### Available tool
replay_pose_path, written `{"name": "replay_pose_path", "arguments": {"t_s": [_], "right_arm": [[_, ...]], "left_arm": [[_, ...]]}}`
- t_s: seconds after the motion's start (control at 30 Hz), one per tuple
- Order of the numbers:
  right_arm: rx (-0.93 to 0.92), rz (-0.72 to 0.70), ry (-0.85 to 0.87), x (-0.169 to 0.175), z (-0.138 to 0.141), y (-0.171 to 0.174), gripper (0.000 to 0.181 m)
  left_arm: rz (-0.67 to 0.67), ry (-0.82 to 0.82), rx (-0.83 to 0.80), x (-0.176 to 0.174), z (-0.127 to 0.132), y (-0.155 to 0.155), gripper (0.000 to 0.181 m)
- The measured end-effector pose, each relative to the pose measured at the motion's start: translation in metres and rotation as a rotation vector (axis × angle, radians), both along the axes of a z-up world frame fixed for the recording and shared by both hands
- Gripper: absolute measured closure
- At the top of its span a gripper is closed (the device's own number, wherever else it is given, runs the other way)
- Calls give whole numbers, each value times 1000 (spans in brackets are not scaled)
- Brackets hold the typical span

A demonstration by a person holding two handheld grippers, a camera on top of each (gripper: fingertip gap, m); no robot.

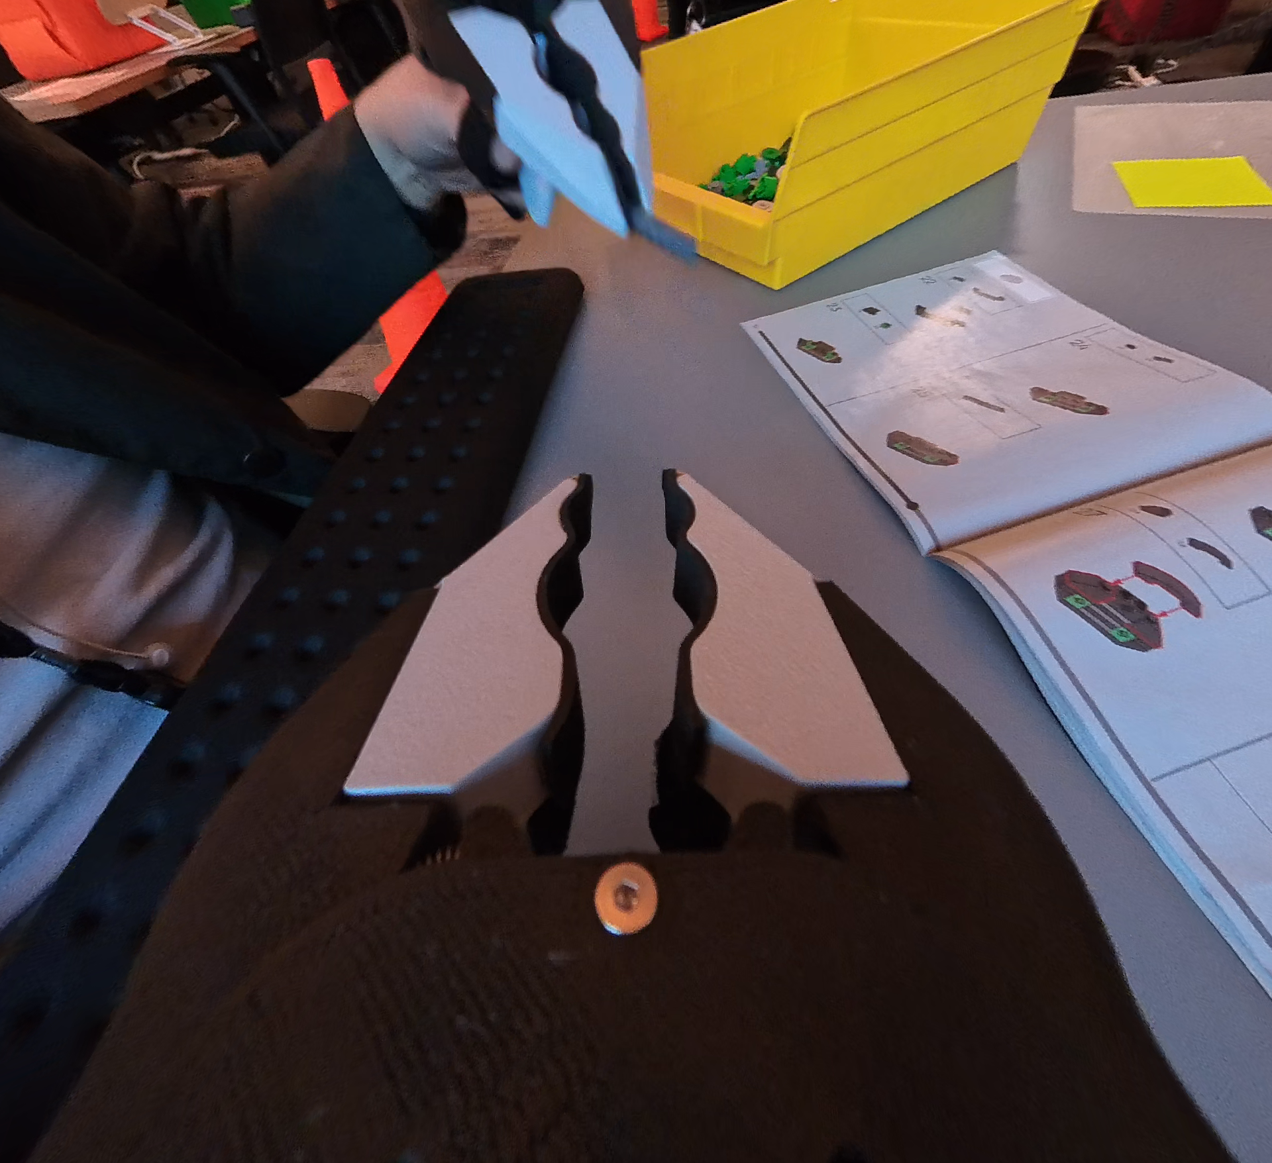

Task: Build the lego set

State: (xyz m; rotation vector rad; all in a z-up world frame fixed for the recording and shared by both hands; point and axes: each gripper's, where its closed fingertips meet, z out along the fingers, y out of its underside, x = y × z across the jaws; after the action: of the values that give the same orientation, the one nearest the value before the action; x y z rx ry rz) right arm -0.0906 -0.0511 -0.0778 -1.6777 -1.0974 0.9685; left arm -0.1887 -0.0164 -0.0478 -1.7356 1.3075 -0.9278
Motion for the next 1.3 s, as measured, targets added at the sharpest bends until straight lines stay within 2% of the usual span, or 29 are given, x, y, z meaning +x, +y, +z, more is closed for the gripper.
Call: {"name": "replay_pose_path", "arguments": {"t_s": [0.07, 0.17, 0.3, 0.4, 0.53, 0.6, 0.93, 1.13, 1.2, 1.3], "right_arm": [[-3, -8, -6, 2, -2, 2, 162], [-8, -14, -32, 1, -8, 4, 162], [-3, -21, -83, 2, -19, 5, 163], [-3, -30, -100, 4, -22, 7, 164], [-7, -36, -108, 5, -24, 8, 164], [-7, -38, -118, 5, -26, 9, 164], [-3, -32, -156, 4, -31, 7, 165], [-2, -30, -174, 5, -34, 7, 166], [-4, -29, -179, 5, -36, 7, 166], [-4, -26, -190, 4, -38, 6, 166]], "left_arm": [[28, -80, -42, -16, 21, 1, 178], [36, -138, -79, -26, 34, -3, 178], [30, -132, 23, -28, 41, -10, 178], [33, -85, 203, -26, 49, -14, 178], [94, 102, 568, -25, 49, -8, 178], [106, 176, 655, -24, 46, -7, 178], [118, 267, 712, -23, 39, -5, 178], [120, 268, 734, -22, 39, -5, 178], [149, 270, 709, -25, 38, 1, 178], [192, 232, 547, -28, 32, 8, 178]]}}
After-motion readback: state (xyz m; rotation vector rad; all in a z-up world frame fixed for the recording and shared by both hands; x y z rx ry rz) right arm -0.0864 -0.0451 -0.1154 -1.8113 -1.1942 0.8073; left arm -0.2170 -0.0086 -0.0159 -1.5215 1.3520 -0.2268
